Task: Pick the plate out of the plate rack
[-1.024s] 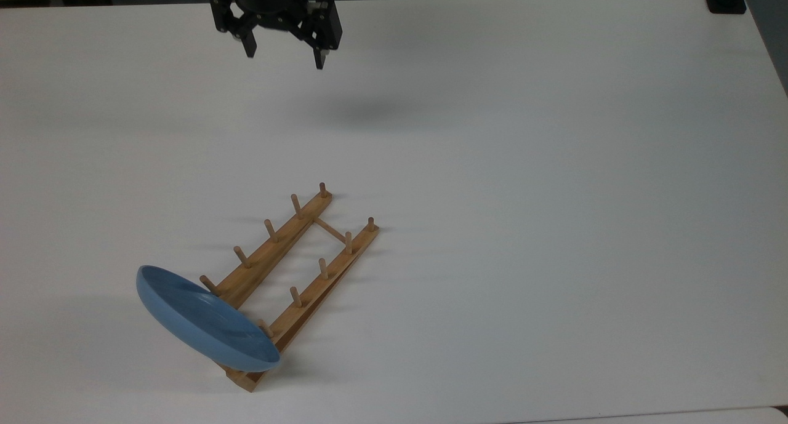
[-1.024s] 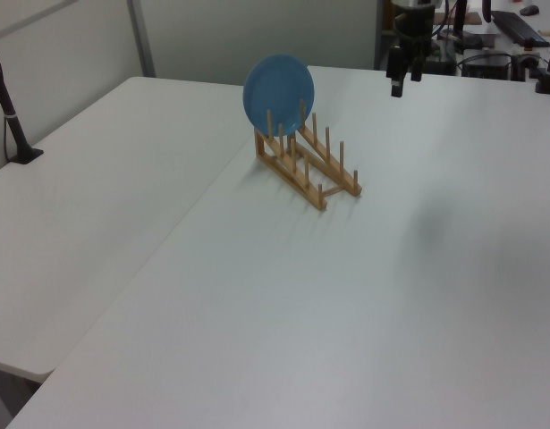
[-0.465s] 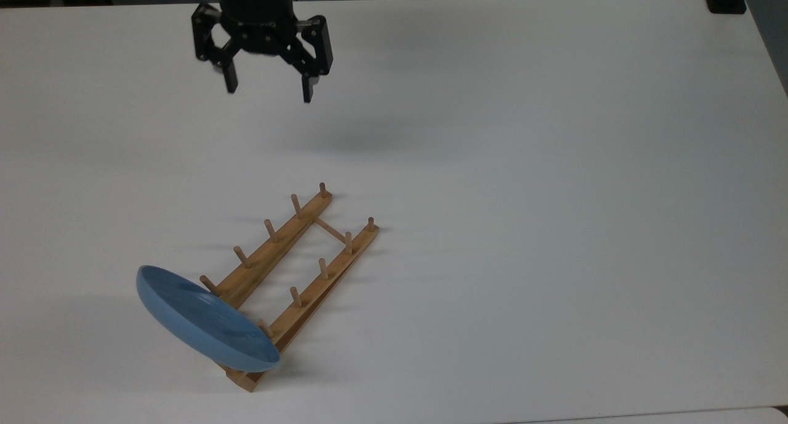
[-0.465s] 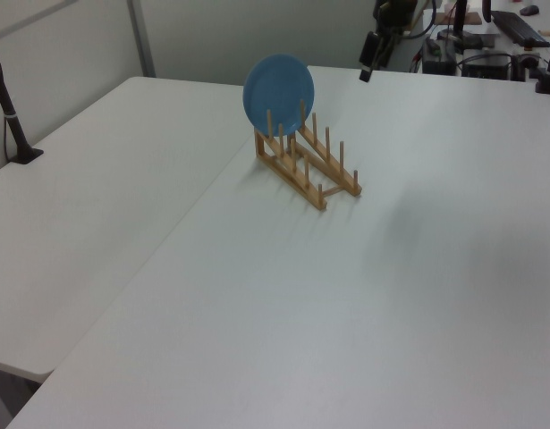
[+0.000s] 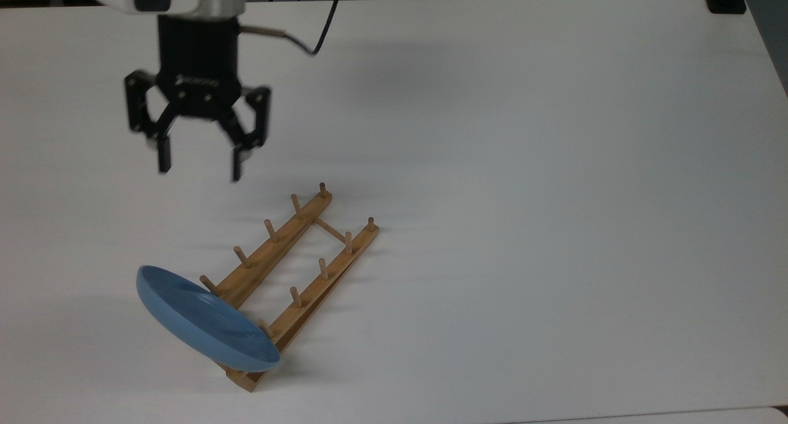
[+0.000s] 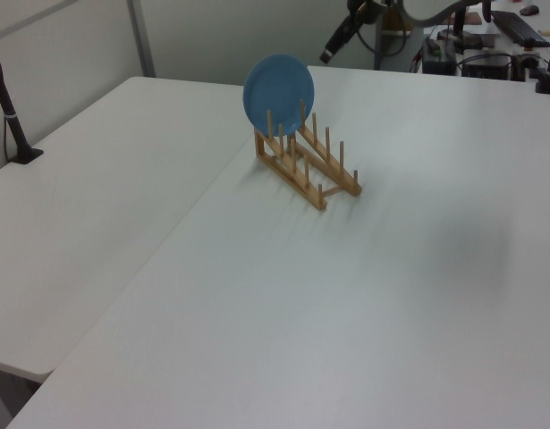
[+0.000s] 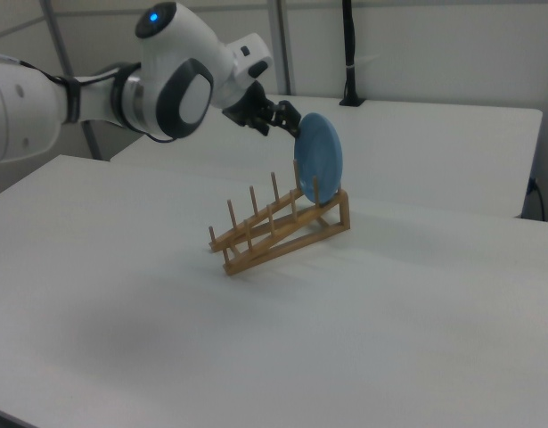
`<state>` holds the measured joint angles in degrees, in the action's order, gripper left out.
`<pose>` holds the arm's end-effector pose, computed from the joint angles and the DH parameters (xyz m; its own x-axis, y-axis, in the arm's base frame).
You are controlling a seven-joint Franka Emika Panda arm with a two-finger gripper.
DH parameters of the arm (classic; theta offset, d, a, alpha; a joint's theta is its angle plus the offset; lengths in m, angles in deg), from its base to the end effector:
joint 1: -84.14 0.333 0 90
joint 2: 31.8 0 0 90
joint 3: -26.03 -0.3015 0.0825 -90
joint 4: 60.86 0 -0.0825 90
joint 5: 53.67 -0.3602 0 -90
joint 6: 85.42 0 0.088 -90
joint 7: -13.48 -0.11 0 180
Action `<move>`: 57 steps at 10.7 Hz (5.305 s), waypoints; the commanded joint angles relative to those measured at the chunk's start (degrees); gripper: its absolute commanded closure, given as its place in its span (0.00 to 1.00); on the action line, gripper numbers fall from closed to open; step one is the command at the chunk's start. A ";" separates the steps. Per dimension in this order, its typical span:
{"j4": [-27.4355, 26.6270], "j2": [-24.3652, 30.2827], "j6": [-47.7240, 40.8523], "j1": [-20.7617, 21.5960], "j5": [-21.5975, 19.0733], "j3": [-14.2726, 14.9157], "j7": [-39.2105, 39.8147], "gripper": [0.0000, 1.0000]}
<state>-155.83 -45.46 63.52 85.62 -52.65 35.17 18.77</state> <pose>0.6523 -0.0764 0.5444 0.7675 0.0328 0.6402 -0.0526 -0.9921 0.1139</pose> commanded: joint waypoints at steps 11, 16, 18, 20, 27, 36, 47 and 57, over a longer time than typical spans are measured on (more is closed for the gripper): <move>19.83 -23.95 12.26 0.89 6.36 7.47 0.68 0.52; 19.57 -23.34 12.26 1.07 6.89 7.47 0.85 1.00; 19.57 -22.03 12.26 1.07 7.06 7.65 0.85 1.00; 19.74 -20.53 12.26 1.07 6.71 8.35 0.59 1.00; 5.90 -4.82 11.21 2.12 -2.04 3.98 -20.85 1.00; -4.07 0.40 -51.34 3.80 -21.72 2.20 9.70 1.00; -8.12 -10.77 -38.98 -2.36 -6.40 3.87 15.97 0.54; -6.10 12.07 -52.42 2.39 5.39 -0.96 -7.22 0.00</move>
<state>-160.11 -39.13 12.88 87.87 -47.84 34.51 13.31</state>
